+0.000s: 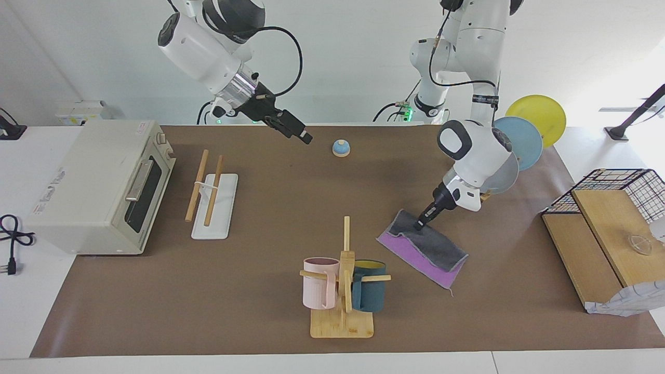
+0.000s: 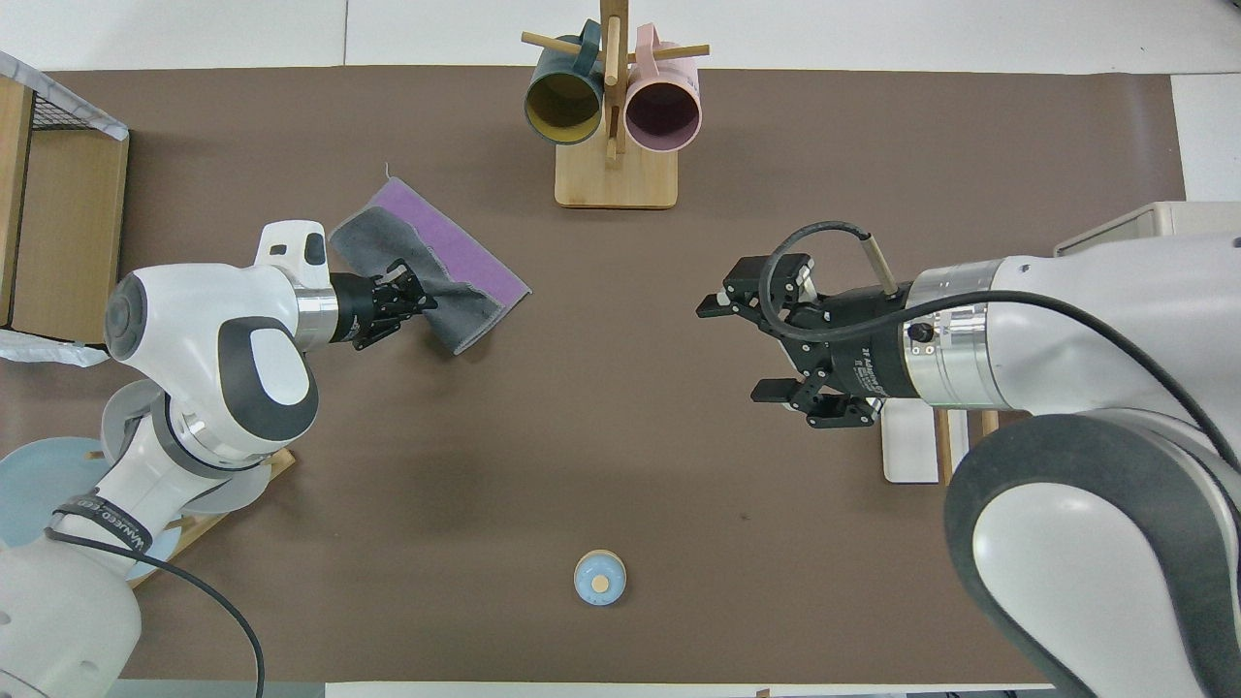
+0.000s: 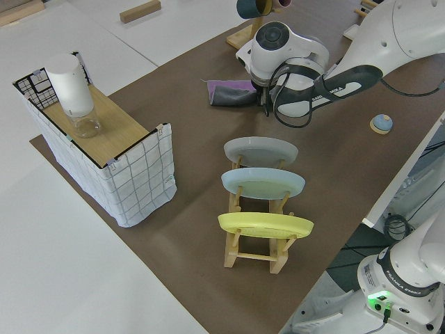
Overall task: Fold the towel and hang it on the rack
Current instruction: 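Carry the towel up with the left gripper while the right gripper approaches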
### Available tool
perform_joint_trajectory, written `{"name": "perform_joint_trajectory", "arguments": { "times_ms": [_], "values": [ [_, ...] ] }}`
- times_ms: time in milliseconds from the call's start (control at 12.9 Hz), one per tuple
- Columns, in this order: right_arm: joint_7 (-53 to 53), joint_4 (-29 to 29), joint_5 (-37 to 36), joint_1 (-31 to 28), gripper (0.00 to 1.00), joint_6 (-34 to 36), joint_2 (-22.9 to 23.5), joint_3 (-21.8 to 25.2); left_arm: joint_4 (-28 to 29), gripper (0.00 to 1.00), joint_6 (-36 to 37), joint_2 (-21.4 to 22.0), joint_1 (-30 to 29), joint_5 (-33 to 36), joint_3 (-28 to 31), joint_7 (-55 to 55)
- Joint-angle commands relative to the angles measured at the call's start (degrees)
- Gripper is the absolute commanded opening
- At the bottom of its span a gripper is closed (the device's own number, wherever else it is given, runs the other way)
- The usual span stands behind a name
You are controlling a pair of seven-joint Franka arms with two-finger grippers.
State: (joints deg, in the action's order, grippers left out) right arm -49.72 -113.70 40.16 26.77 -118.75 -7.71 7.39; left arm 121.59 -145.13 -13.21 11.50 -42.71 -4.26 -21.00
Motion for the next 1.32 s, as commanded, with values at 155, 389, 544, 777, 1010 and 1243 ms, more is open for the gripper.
{"name": "perform_joint_trajectory", "arguments": {
  "times_ms": [155, 389, 544, 777, 1010, 1243],
  "values": [
    [-1.17, -1.87, 1.59, 0.83, 1.0, -2.01, -1.25, 0.08, -13.36, 0.0, 15.81, 0.91, -1.56, 12.37, 1.18, -25.43],
    [-3.71, -2.93, 9.64, 4.41, 1.0, -11.81, 0.67, 0.08, -17.34, 0.0, 20.93, 1.43, -1.57, 13.18, 0.66, -39.5],
    [-4.07, -2.84, 16.05, 9.59, 1.0, -20.85, 4.09, 0.08, -17.87, 0.0, 20.94, 3.27, -0.78, 13.18, 0.31, -50.14],
    [-3.46, -0.83, 28.88, 16.72, 1.0, -36.25, 10.5, 0.08, -17.35, 0.0, 21.2, 6.35, -0.69, 12.31, -1.71, -64.55],
    [-3.19, 4.09, 30.42, 16.21, 1.0, -37.34, 15.52, 0.08, -16.3, 0.0, 22.43, 9.07, -0.6, 9.5, -3.47, -73.54],
    [-3.19, 10.33, 30.77, 14.45, 1.0, -37.34, 20.53, 0.17, -13.75, 0.0, 22.44, 11.54, 1.06, 8.53, -3.74, -78.12]
  ]
}}
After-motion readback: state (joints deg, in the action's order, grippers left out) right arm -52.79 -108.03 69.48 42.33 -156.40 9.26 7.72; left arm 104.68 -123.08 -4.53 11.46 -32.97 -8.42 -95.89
